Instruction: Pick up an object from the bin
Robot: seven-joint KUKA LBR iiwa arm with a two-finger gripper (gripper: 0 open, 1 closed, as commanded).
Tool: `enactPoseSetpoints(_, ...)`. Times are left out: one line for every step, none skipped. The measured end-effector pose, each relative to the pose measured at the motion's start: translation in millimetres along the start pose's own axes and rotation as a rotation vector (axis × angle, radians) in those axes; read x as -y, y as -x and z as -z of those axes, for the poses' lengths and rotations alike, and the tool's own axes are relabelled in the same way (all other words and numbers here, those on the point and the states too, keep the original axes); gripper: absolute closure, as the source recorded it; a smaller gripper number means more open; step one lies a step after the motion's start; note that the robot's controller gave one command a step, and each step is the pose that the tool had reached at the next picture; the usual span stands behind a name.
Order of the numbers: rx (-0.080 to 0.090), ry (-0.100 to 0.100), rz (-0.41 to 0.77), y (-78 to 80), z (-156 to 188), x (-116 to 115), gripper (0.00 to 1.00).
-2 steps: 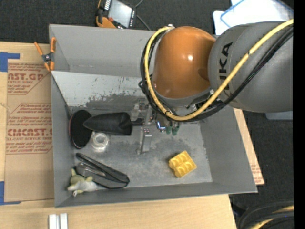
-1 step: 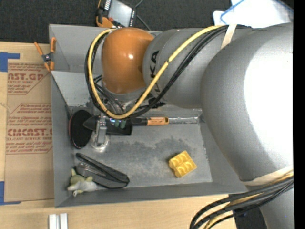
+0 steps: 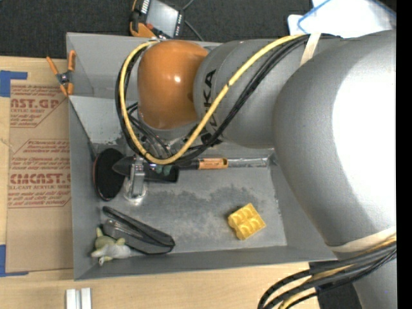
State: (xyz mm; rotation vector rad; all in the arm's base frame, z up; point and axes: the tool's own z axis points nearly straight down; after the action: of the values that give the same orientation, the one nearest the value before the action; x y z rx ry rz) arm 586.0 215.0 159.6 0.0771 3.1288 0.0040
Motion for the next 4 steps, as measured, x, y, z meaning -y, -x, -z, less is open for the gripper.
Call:
enactPoseSetpoints(-0.010,0.000,-0.024,7.2,-28.0,51.3,0.00)
enactPoseSetpoints(-0.001,0.002,-0.163,0.7,-89.5,56.4,0.00)
enactPoseSetpoints(0.002,0.003,-0.245,6.2,-87.6,60.3,1.00)
enactPoseSetpoints(0.000,0.003,-0.258,6.5,-87.5,60.6,1.00)
